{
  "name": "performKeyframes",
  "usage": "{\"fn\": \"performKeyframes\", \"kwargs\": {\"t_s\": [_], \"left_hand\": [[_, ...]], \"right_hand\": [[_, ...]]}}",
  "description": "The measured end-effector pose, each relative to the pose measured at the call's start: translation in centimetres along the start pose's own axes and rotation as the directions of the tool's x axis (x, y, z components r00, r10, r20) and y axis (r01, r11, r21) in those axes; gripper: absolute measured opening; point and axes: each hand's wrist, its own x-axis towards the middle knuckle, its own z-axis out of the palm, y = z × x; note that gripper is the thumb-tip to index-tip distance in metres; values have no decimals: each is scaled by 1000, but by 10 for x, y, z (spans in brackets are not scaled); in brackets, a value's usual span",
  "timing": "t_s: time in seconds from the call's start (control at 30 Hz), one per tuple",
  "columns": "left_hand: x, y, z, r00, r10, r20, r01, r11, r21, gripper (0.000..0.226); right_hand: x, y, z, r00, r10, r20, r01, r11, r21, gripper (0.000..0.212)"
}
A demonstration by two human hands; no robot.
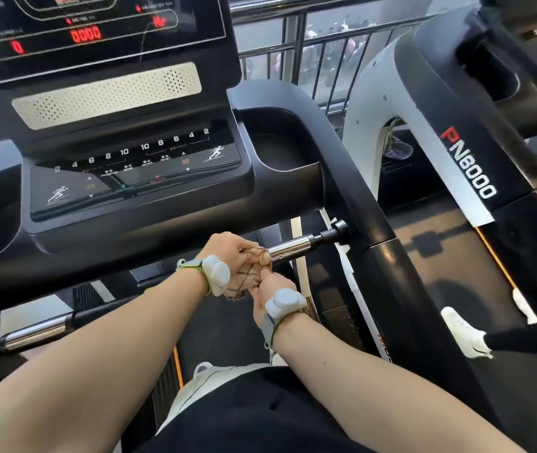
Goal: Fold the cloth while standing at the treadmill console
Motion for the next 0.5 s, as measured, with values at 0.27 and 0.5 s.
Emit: {"fn": "performKeyframes", "kwargs": {"t_s": [0.27, 0.5], "left_hand": [[-5, -25, -10, 955, -206, 211, 172, 970, 172, 25], [7, -1, 3, 987, -139, 82, 133, 988, 73, 27]], "right_hand": [[-16, 8, 20, 951, 42, 307, -85, 988, 129, 45], [-11, -6, 3, 985, 59, 163, -81, 988, 132, 50]]}}
